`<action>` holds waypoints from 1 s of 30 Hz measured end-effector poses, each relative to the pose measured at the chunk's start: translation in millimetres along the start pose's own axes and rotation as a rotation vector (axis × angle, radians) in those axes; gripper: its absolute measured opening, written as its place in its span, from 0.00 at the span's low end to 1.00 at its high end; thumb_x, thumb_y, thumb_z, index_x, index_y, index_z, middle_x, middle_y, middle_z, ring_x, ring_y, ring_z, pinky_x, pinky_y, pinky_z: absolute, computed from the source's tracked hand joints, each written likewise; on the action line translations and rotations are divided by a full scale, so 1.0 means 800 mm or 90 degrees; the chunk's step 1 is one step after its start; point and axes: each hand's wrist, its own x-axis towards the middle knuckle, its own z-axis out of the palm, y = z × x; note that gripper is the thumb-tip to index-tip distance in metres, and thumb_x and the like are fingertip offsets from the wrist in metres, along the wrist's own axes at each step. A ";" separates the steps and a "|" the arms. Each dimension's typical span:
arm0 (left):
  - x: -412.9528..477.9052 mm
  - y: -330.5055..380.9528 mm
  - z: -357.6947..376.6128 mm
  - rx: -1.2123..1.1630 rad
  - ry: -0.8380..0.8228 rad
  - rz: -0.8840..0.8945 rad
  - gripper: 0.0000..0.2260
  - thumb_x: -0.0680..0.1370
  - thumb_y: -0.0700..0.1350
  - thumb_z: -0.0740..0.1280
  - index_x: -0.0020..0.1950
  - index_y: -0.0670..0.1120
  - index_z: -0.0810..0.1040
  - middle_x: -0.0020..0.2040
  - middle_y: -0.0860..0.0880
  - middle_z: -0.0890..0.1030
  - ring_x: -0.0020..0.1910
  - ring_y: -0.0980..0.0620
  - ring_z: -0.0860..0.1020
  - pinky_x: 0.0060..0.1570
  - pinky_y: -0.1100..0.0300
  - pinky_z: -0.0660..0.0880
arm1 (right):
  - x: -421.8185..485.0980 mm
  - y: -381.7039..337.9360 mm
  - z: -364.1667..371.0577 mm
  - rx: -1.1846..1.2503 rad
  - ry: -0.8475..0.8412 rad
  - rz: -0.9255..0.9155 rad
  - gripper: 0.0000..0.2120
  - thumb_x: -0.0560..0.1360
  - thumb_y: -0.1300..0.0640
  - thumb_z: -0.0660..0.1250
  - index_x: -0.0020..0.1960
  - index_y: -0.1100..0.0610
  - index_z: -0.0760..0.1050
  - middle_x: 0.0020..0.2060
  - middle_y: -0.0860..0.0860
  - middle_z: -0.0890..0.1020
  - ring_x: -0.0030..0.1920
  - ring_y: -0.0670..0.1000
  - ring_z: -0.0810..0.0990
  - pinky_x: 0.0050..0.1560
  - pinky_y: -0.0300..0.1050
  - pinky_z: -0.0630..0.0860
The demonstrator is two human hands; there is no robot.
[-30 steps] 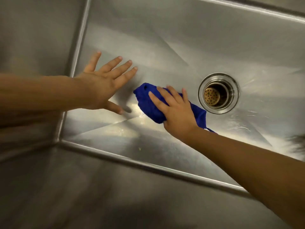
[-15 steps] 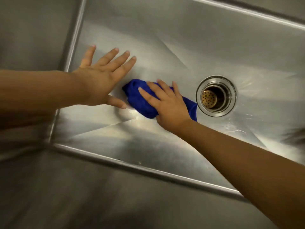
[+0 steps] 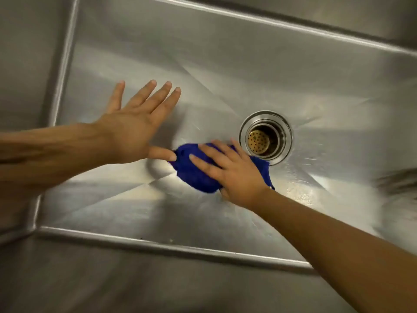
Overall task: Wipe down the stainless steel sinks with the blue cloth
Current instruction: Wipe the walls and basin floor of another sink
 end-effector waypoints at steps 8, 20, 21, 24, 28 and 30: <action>0.022 0.039 -0.011 -0.027 0.026 0.022 0.51 0.57 0.76 0.43 0.70 0.55 0.22 0.76 0.53 0.30 0.75 0.51 0.32 0.71 0.40 0.34 | -0.049 0.023 0.000 0.020 0.049 0.176 0.42 0.66 0.59 0.73 0.76 0.49 0.58 0.73 0.54 0.65 0.73 0.60 0.59 0.71 0.62 0.53; 0.070 0.103 -0.039 -0.079 0.047 0.031 0.51 0.61 0.74 0.50 0.74 0.55 0.27 0.77 0.54 0.32 0.76 0.53 0.33 0.71 0.42 0.34 | -0.094 0.155 -0.039 0.032 0.088 0.294 0.33 0.68 0.52 0.57 0.74 0.52 0.63 0.69 0.59 0.71 0.69 0.64 0.66 0.67 0.69 0.60; 0.075 0.109 -0.042 -0.086 0.047 0.032 0.51 0.61 0.74 0.51 0.74 0.55 0.27 0.77 0.54 0.32 0.76 0.53 0.33 0.71 0.43 0.34 | -0.090 0.159 -0.037 0.031 0.096 0.318 0.34 0.68 0.53 0.58 0.74 0.52 0.63 0.70 0.58 0.70 0.70 0.65 0.65 0.68 0.67 0.58; 0.087 0.126 -0.052 -0.091 0.057 0.055 0.51 0.61 0.75 0.51 0.73 0.56 0.26 0.77 0.55 0.32 0.75 0.53 0.32 0.71 0.43 0.34 | -0.117 0.146 -0.024 0.026 0.157 0.354 0.32 0.70 0.53 0.58 0.74 0.51 0.61 0.71 0.58 0.69 0.70 0.63 0.63 0.68 0.65 0.58; 0.095 0.146 -0.068 -0.075 0.065 0.093 0.48 0.62 0.74 0.50 0.66 0.58 0.21 0.76 0.54 0.30 0.75 0.54 0.31 0.71 0.42 0.33 | -0.184 0.133 -0.012 0.042 0.177 0.378 0.39 0.65 0.59 0.71 0.74 0.52 0.61 0.68 0.59 0.70 0.69 0.61 0.63 0.64 0.68 0.64; 0.101 0.153 -0.074 -0.062 0.063 0.097 0.47 0.62 0.74 0.50 0.64 0.58 0.20 0.76 0.54 0.30 0.73 0.55 0.29 0.71 0.42 0.33 | -0.184 0.150 -0.020 0.053 0.178 0.378 0.34 0.68 0.50 0.65 0.73 0.52 0.61 0.67 0.59 0.71 0.68 0.61 0.64 0.62 0.69 0.65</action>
